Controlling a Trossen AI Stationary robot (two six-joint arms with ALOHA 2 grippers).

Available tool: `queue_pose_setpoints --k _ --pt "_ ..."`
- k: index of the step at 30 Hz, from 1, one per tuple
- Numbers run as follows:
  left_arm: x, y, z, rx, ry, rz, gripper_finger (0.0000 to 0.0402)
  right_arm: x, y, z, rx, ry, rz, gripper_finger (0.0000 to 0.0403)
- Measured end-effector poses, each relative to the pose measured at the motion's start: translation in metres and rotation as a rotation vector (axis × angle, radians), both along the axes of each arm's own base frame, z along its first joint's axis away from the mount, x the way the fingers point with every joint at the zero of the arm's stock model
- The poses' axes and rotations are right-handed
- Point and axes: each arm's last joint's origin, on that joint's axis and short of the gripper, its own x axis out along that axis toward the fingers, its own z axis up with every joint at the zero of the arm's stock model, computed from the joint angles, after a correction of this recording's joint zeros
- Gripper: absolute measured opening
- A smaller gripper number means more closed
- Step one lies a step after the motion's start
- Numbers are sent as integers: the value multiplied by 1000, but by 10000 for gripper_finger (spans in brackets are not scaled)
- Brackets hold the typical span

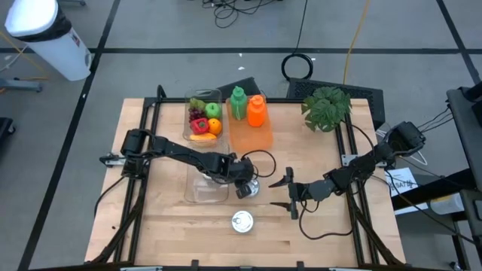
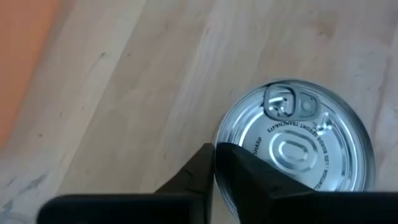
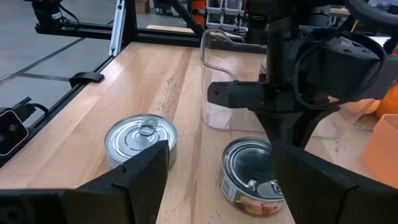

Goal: Pick & Place Food Item
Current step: Put the top green tuna can into the bottom transparent bin

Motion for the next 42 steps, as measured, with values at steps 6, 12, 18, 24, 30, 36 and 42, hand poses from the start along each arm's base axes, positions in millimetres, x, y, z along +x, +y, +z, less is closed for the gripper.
queue_pose_setpoints --k 6,12,18,24,30,36,42 --pt "3 0 1 19 -25 -69 21 0 0 0 0 0 0 265" --pt "3 -4 1 56 -29 -140 4 0 0 0 0 0 0 265" --pt "2 -12 15 130 -86 -175 2 0 0 0 0 0 0 265" --pt "0 -29 33 145 -174 -241 1 0 0 0 0 0 0 265" --pt "5 -37 46 197 -288 -280 1 0 0 0 0 0 0 265" --pt "6 -36 48 254 -305 -264 1 0 0 0 0 0 0 265" --pt "8 -34 51 264 -320 -250 0 0 0 0 0 0 0 265"
